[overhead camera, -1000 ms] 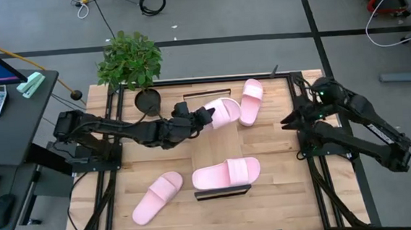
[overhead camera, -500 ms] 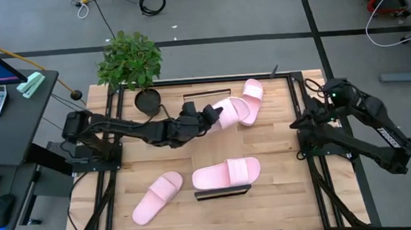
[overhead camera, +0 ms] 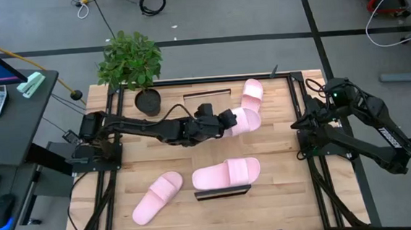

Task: Pick and place slides into the shelf
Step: Put the top left pink slipper on the shelf

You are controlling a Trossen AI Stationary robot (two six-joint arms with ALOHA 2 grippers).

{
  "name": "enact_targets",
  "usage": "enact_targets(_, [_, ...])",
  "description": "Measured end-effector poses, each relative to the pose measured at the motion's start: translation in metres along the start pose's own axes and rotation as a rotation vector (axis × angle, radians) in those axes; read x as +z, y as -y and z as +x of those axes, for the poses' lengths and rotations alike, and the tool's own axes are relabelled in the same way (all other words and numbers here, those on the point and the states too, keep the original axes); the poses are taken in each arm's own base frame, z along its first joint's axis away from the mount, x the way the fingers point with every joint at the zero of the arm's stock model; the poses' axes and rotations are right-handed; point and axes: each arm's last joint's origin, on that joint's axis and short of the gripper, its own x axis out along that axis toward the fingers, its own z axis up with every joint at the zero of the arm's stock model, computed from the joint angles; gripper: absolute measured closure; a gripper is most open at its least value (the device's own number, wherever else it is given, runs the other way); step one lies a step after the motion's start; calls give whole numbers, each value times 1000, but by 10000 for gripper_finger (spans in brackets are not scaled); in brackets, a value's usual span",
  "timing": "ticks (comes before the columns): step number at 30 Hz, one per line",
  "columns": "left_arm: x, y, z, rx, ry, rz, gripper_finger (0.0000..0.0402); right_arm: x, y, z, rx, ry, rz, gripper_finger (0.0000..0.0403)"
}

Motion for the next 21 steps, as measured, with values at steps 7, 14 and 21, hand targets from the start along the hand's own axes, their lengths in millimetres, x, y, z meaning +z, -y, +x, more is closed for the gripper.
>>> enact_targets(7, [-6, 11, -11, 27, -37, -46, 390, -1, 0, 0, 1, -10, -10, 401])
enact_targets(14, [-24, 1, -26, 143, -74, -88, 390, -1, 0, 0, 1, -10, -23, 402])
enact_targets(21, [-35, -3, -37, 169, -50, -123, 390, -1, 0, 0, -7, -11, -44, 403])
